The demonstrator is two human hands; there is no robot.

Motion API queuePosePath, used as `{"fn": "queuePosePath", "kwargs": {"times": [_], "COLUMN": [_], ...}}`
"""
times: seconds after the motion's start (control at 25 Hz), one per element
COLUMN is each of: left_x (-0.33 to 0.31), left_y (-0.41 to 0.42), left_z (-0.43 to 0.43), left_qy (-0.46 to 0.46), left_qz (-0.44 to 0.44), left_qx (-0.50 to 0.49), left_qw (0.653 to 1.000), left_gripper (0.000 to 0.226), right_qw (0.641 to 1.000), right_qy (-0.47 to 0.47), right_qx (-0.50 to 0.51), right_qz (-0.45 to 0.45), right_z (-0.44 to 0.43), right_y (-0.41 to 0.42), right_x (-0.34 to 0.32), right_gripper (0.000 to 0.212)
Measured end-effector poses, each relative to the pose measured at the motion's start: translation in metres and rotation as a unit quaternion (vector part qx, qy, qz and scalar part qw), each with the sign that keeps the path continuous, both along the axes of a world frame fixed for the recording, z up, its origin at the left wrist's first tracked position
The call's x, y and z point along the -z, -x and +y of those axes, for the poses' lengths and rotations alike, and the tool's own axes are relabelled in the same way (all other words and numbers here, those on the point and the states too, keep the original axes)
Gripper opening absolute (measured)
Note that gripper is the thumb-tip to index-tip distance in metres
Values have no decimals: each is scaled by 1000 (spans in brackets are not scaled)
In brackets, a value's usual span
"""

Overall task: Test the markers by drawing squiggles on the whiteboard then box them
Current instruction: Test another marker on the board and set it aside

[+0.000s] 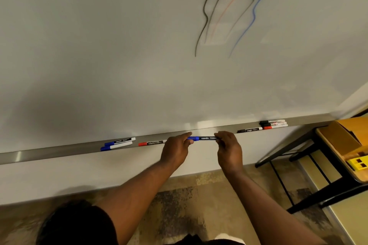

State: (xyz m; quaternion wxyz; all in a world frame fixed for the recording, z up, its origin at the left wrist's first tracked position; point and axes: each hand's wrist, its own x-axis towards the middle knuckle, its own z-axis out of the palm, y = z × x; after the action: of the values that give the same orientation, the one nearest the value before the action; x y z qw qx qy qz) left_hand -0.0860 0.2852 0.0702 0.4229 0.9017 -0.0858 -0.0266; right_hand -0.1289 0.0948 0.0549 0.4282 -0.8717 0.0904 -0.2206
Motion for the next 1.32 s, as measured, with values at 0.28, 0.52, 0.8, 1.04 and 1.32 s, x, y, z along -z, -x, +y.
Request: {"fn": "queuePosePath", "kwargs": {"times": [0.28, 0.52, 0.8, 1.04, 1.32], "left_x": [11, 18, 46, 86, 92], "left_y": [-23, -79, -113, -110, -113], "left_z": [-25, -104, -223, -282, -312], "left_qy": [-45, -68, -31, -35, -24], "left_qz": [10, 1, 58, 134, 180], "left_qx": [27, 31, -42, -129, -237], "left_qw": [999, 997, 997, 982, 954], "left_gripper": [19, 14, 20, 22, 32], "right_qw": [997, 993, 972, 957, 947], "right_qy": [24, -40, -108, -168, -174], "right_qx": [-61, -51, -73, -10, -53], "right_qz": [44, 103, 194, 235, 265], "right_z": [-51, -126, -244, -280, -296], "right_y": [-27, -79, -127, -137, -138], "right_x": [14, 24, 42, 61, 67], "right_gripper": [22, 33, 25, 23, 35]}}
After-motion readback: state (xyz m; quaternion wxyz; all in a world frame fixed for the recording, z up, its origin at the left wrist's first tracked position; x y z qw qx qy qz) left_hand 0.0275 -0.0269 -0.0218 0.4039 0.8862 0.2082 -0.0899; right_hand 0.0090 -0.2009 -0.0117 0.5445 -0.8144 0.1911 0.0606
